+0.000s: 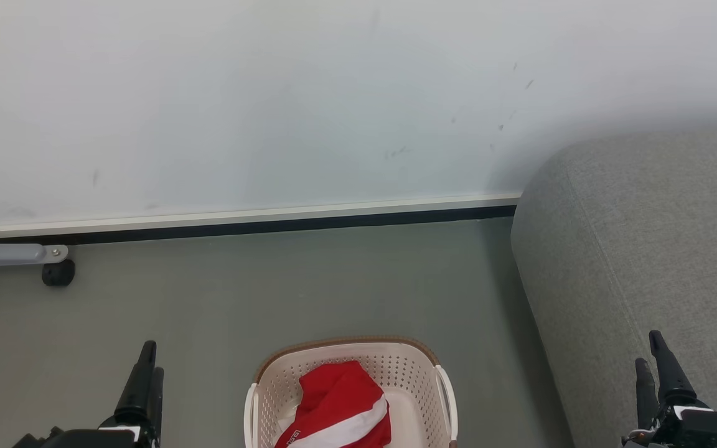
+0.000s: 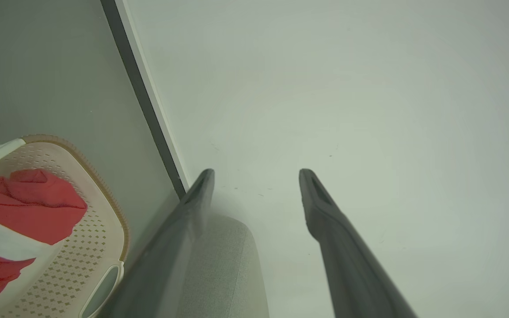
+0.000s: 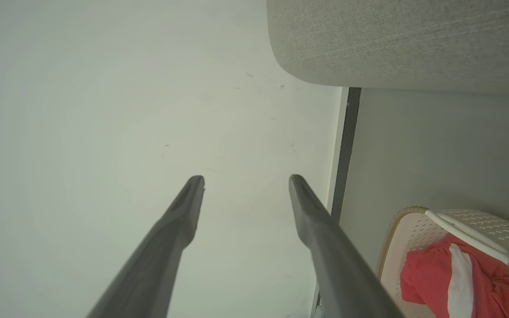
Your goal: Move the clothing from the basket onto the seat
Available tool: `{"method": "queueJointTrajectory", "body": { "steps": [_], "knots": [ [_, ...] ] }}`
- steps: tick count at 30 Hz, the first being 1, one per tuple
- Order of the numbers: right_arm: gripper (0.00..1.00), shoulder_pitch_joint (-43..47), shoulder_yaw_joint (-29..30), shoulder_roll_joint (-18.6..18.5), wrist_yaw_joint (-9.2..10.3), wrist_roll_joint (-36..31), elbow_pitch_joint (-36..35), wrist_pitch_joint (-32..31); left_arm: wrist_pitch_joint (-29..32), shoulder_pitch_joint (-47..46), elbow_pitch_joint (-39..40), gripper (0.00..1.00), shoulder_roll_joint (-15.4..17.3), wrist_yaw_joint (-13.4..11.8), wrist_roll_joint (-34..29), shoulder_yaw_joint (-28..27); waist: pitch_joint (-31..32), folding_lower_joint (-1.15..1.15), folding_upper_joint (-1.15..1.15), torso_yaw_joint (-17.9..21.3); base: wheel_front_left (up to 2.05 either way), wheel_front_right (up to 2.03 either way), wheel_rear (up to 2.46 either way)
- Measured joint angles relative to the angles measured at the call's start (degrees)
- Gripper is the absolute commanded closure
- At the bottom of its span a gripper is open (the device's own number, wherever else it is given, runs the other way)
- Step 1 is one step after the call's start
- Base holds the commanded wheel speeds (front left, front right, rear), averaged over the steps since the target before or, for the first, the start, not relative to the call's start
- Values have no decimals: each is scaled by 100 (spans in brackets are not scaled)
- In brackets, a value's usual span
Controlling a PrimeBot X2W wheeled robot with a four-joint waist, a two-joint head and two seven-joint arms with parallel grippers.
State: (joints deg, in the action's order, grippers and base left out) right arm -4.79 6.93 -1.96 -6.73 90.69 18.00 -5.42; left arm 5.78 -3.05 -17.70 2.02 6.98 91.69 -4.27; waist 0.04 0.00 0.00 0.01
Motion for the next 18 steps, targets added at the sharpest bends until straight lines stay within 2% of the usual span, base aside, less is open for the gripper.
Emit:
{"method": "queueJointTrajectory", "body": {
  "steps": [5,15,18],
  "knots": [
    [0,-3,-58,-16,0,-143,-45,80,-98,-5,59,0,18,0,-85,93,9,0,0,1,0,0,0],
    [0,-54,-374,-241,29,-1003,-143,353,-397,-76,199,0,248,-26,-909,371,32,0,0,1,0,0,0],
    [0,-71,-472,-316,102,-1314,-192,408,-447,-138,252,0,343,-74,-1202,485,40,0,0,2,0,0,0]
  ]
}}
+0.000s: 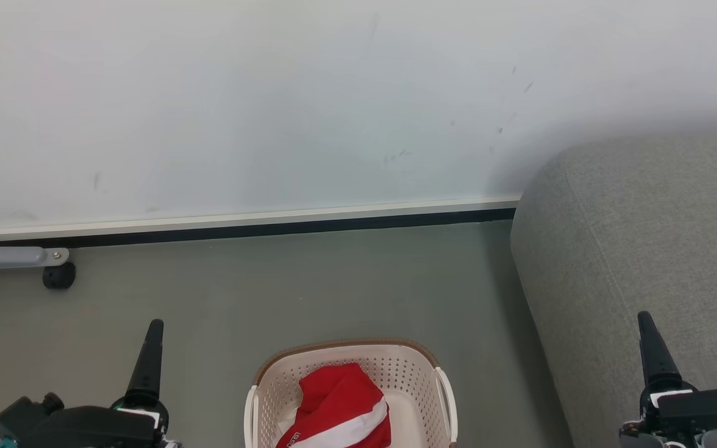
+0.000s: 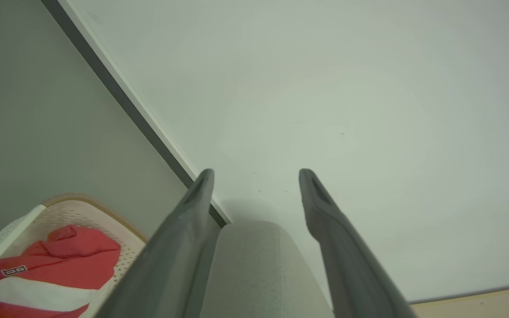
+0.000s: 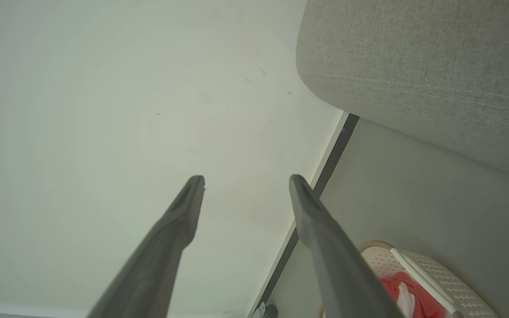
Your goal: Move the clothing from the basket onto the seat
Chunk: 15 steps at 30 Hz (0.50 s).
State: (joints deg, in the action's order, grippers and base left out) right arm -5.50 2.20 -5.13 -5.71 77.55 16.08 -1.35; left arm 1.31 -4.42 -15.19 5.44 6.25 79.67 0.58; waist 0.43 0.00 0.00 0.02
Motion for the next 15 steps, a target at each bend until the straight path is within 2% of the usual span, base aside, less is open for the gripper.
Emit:
{"method": "queueJointTrajectory", "body": {
  "steps": [15],
  "knots": [
    [0,-237,-720,-452,326,-1775,-255,349,-352,-126,287,0,417,-423,-1704,617,41,0,0,15,0,0,0]
  ]
}}
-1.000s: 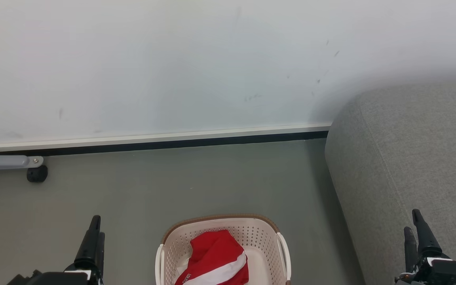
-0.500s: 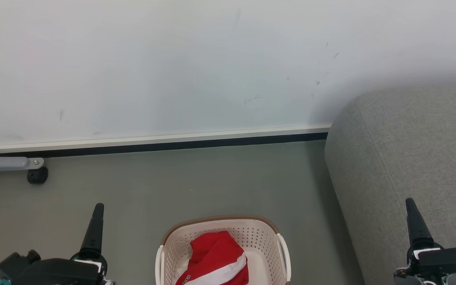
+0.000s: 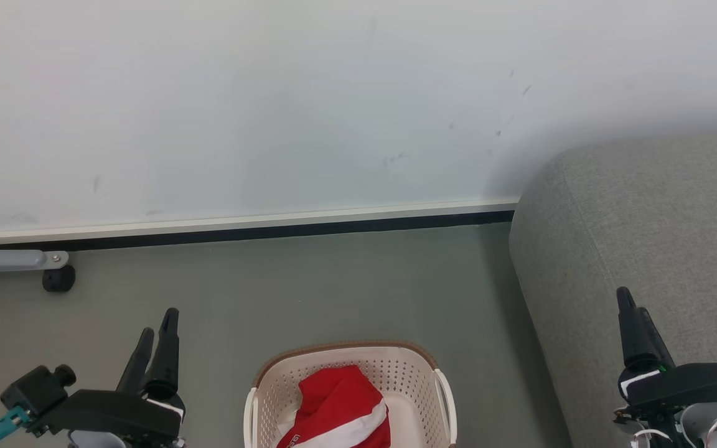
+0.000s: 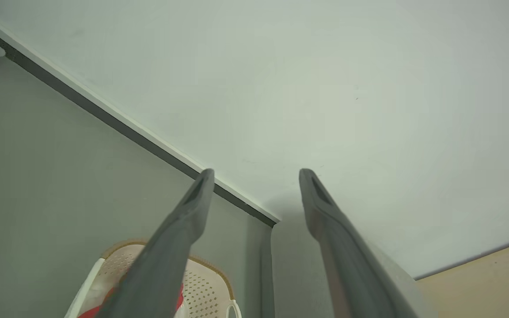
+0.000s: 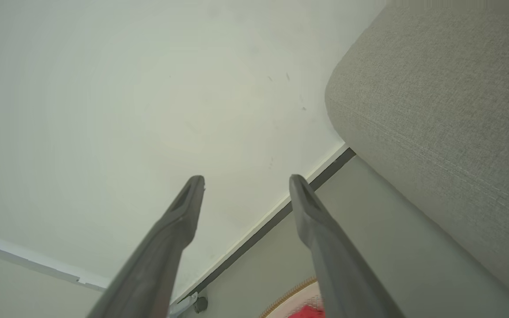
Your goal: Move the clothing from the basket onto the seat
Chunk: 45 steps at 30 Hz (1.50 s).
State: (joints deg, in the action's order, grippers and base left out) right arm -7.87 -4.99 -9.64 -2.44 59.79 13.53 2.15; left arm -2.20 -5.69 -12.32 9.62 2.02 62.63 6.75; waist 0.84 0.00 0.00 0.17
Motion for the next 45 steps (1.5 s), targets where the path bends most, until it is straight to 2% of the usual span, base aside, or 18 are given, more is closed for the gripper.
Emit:
{"method": "queueJointTrajectory", "body": {
  "steps": [10,13,32,42,45],
  "knots": [
    [0,-23,-381,-155,196,-907,-2,202,-212,-1,84,0,190,-162,-750,271,15,0,0,13,0,0,0],
    [0,-31,-458,-163,205,-1069,-4,242,-232,-1,101,0,193,-211,-898,296,19,0,0,17,0,0,0],
    [0,-15,-826,-308,555,-2463,0,613,-475,187,182,0,196,-514,-1892,308,54,0,0,71,0,0,0],
    [0,31,-969,-394,745,-3197,-1,912,-555,269,241,0,260,-727,-2780,334,66,0,0,96,0,0,0],
    [0,30,-1127,-410,801,-3556,-8,1058,-581,295,294,0,267,-815,-3227,350,75,0,0,99,0,0,0]
  ]
}}
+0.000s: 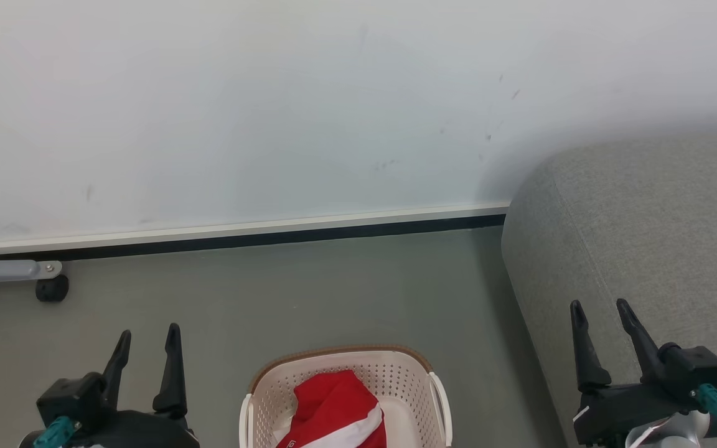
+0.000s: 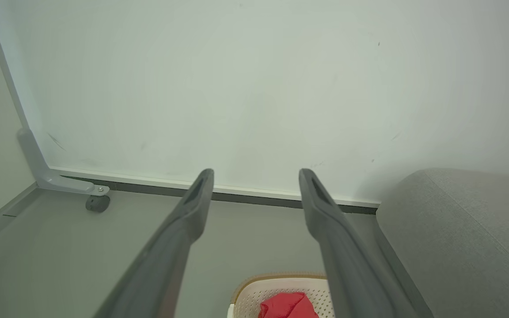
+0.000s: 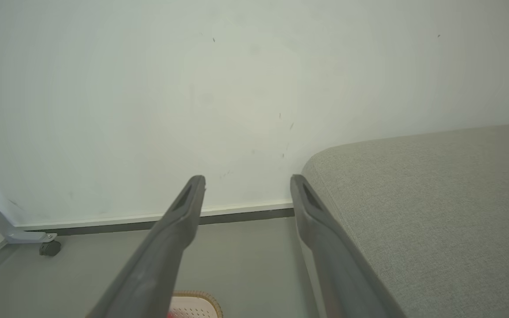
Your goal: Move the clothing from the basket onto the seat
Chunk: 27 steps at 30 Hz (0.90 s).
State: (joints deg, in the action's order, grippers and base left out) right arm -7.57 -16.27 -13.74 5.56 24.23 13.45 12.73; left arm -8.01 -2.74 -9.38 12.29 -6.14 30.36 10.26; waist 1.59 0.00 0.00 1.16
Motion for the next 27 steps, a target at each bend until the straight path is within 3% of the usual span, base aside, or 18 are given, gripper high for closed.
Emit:
{"method": "queueJointTrajectory", "body": {
  "steps": [7,27],
  "knots": [
    [0,-4,-144,-35,-1,-344,3,107,-14,79,47,0,22,-100,-486,15,6,0,0,-15,0,0,0],
    [0,-13,-136,-40,-33,-332,85,148,86,116,147,0,-138,-100,-620,-74,-24,0,0,-47,0,0,0]
  ]
}}
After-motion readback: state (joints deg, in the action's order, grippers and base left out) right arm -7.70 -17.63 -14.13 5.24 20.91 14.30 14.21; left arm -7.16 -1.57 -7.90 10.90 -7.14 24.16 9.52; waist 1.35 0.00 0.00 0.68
